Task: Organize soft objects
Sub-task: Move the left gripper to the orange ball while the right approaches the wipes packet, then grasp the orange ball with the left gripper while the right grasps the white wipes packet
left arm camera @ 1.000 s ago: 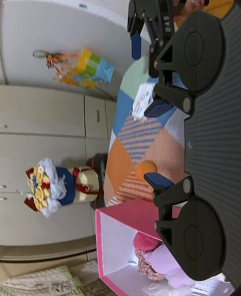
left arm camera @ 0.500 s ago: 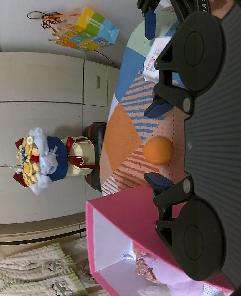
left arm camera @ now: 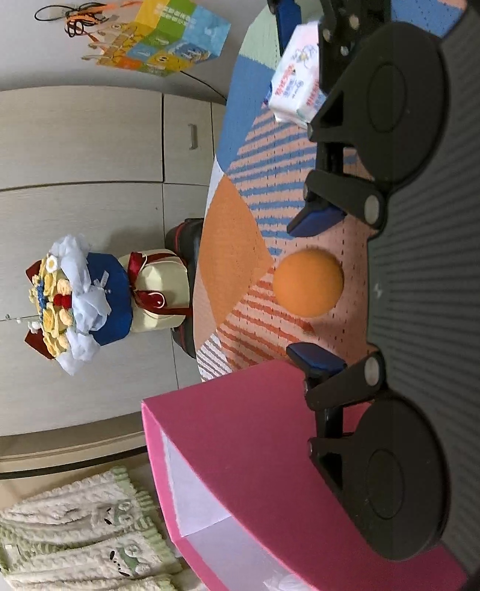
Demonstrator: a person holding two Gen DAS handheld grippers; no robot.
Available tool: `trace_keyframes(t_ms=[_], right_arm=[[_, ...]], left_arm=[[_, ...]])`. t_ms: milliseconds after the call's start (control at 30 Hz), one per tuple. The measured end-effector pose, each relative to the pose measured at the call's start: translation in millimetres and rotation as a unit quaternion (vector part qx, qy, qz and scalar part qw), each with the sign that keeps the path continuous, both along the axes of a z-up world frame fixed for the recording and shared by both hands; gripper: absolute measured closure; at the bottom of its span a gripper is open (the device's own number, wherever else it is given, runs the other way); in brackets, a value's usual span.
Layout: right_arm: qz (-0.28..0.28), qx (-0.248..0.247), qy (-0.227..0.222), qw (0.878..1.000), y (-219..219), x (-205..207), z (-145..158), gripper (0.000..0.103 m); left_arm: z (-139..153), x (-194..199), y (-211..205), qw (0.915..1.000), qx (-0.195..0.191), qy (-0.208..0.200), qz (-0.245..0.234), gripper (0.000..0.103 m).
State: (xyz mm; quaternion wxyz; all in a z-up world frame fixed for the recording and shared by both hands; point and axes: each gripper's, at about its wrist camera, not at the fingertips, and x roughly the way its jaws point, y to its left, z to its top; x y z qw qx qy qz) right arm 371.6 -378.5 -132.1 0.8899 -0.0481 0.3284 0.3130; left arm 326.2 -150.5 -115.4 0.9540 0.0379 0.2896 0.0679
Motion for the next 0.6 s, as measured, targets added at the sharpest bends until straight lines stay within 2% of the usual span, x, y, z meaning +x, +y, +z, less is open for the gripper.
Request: trace_keyframes(t_ms=[67,100,267,600], right_arm=[[0.001,0.007,0.003,1.0,-2,-2,1,0.052],[-0.004,0.011,0.003,1.0,-3,-3,1,0.057],[-0.024,0.004,-0.015,1.0,0,-18,2,0.058],[-0.061,0.008,-0.031,0.998,2,-51,15,0.058]], left_arm=[[-3,2,1,1.0,-0.002,0.009,0.001,0.066],[-4,2,2,0.9999,-0.003,0.011,0.001,0.067],[0,-4,2,1.0,-0.006,0.003,-0.002,0.068],[19,-37,3,0.9982,-0.042,-0.02,-0.039,0.068]])
